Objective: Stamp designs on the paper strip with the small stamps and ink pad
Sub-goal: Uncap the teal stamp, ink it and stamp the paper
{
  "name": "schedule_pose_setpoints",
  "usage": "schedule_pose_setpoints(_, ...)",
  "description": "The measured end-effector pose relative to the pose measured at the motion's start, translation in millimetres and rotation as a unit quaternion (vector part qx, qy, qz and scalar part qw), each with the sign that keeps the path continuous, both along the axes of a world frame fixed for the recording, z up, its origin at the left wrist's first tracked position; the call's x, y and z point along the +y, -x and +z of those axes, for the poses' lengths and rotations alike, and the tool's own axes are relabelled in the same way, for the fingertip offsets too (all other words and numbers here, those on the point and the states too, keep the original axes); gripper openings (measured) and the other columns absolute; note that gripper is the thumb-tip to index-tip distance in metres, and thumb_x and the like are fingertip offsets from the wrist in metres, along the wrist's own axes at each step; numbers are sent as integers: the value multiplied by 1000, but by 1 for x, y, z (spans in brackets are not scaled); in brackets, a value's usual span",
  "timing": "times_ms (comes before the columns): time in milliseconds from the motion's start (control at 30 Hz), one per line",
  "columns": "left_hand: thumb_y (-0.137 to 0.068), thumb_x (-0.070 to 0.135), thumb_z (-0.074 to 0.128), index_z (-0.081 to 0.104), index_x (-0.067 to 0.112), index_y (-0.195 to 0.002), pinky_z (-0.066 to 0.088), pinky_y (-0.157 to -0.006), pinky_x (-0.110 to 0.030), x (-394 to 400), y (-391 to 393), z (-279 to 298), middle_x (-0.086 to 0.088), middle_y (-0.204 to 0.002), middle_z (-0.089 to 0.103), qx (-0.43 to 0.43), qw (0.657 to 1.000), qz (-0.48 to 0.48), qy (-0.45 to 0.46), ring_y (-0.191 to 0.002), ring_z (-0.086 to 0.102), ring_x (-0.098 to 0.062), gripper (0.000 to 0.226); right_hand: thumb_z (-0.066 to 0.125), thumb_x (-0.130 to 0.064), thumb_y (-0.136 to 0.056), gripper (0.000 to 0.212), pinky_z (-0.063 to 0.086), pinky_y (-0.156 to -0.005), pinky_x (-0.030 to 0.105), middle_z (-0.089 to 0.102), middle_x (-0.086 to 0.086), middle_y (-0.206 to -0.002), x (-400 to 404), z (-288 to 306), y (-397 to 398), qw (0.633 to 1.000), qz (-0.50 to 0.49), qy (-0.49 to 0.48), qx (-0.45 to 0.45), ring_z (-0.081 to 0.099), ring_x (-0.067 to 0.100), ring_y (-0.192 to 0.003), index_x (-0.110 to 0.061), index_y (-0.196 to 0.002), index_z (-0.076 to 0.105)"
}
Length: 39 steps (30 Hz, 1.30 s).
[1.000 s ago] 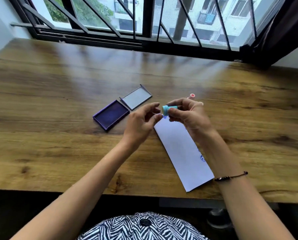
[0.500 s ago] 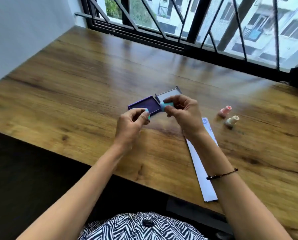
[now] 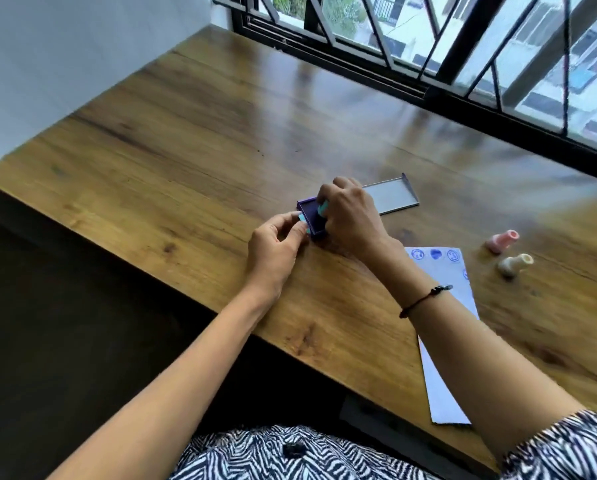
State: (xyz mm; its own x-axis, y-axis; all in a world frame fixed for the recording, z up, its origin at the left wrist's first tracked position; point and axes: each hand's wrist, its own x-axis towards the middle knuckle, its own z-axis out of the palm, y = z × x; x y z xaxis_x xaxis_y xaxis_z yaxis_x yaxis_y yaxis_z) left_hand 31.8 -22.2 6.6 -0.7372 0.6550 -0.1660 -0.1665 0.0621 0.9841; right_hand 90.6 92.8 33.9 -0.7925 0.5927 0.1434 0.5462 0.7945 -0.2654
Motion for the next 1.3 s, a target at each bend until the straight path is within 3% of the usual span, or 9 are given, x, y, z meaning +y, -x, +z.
schedule_pose_setpoints(200, -70, 33, 63, 67, 28, -85, 52, -90, -51, 1, -1, -1, -6, -90, 71, 20, 1000, -1, 15, -89, 66, -26, 16, 57, -1, -75, 16, 41, -65, 37, 59, 19, -98, 4, 5, 4, 999, 26, 6, -23, 53, 34, -92, -1, -91, 61)
schedule_pose_setpoints(300, -71, 33, 63, 66, 31, -84, 52, -89, -50, 0, -1, -2, -2, -87, 70, 30, 999, -7, 17, -87, 66, -23, 13, 57, 0, -74, 15, 36, -62, 33, 59, 18, -97, 5, 6, 5, 999, 31, 8, -27, 53, 33, -90, 0, -89, 60)
schedule_pose_setpoints(567, -72, 32, 62, 66, 30, -87, 53, -88, -48, 0, -2, -2, 0, -87, 70, 50, 998, -13, 23, -86, 66, -22, 16, 59, 0, -70, 17, 50, -65, 42, 59, 19, -97, 6, 11, 7, 998, 32, 30, -38, 55, 36, -86, 0, -87, 61)
schedule_pose_setpoints(767, -79, 20, 62, 66, 15, -98, 53, -88, -48, 0, -6, -1, -6, -91, 69, 76, 997, 3, 31, -85, 65, -21, 20, 58, -2, -72, 18, 48, -65, 40, 59, 19, -97, 3, 8, 4, 999, 18, 30, -26, 55, 37, -84, 0, -90, 61)
schedule_pose_setpoints(867, -80, 19, 61, 65, 16, -99, 53, -87, -48, -4, -7, 1, -6, -91, 69, 84, 996, 7, 19, -82, 63, -18, 20, 57, -1, -73, 21, 45, -72, 36, 63, 18, -101, 4, 12, 0, 994, -28, 102, 30, 57, 35, -91, -3, -92, 66)
schedule_pose_setpoints(967, -79, 17, 58, 62, 21, -104, 51, -90, -51, -10, -12, -1, -12, -101, 67, 91, 996, -2, 4, -85, 61, -20, 25, 63, -2, -74, 19, 41, -73, 27, 68, 12, -89, 2, 20, -27, 952, -153, 168, 207, 60, 24, -85, -8, -90, 70)
schedule_pose_setpoints(1067, -81, 12, 57, 60, 19, -109, 47, -96, -50, -12, -22, -4, -19, -113, 62, 97, 995, -34, 5, -95, 60, -24, 29, 67, -5, -75, 14, 49, -63, 24, 65, 2, -74, -4, 30, -76, 850, -231, 264, 393, 60, 8, -68, -17, -81, 69)
schedule_pose_setpoints(1167, -86, 4, 51, 57, 19, -110, 47, -97, -48, -5, -44, -1, -20, -112, 61, 126, 987, -99, 2, -97, 60, -27, 29, 62, -1, -80, 22, 52, -54, 15, 64, 0, -71, -10, 29, -128, 768, -277, 322, 479, 61, 0, -60, -22, -77, 64)
schedule_pose_setpoints(1300, -89, -1, 43, 51, 11, -113, 46, -95, -35, 14, -68, 11, -14, -109, 63, 194, 953, -232, -6, -102, 59, -27, 29, 61, 2, -80, 23, 54, -66, 27, 62, 1, -71, -18, 14, -154, 788, -313, 317, 425, 60, 10, -65, -20, -76, 64)
